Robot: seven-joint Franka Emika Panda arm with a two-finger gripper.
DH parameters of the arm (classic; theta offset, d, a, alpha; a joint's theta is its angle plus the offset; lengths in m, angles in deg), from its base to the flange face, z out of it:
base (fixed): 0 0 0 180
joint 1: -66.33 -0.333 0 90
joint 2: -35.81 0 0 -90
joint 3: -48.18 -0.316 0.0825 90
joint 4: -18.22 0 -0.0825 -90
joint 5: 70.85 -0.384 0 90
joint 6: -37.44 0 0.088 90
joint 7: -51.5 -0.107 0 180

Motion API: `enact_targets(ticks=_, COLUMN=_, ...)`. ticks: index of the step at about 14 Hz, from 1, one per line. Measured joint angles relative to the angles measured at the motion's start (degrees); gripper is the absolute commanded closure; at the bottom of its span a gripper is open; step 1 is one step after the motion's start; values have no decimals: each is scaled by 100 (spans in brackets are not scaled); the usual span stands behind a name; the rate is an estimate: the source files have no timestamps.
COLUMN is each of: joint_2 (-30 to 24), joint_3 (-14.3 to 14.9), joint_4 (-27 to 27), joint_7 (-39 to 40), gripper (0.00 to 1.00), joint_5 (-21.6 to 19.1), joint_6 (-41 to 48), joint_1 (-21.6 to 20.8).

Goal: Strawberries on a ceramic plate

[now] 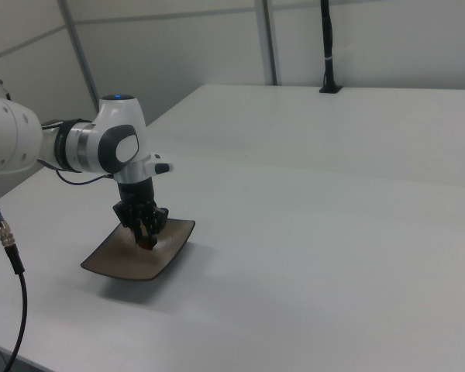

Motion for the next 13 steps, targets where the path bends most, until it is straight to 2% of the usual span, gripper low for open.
enact_targets(ticks=1, joint_2=2, joint_3=0, joint_4=0, joint_7=-87, gripper=0, joint_5=1, joint_6=0, joint_1=-4)
enact_targets(ticks=8, joint_2=-117, joint_3=4, joint_4=-189, joint_7=-318, gripper=0, joint_5=8, joint_6=-3, joint_1=-12)
enact_targets(ticks=11, joint_2=-403, joint_3=21, joint_4=-333, joint_7=-323, gripper=0, joint_5=81, joint_6=8, joint_1=45)
enact_targets(ticks=13, joint_2=-674, joint_3=113, joint_4=-451, joint_7=-337, gripper=0, joint_5=172, joint_6=375, joint_1=82)
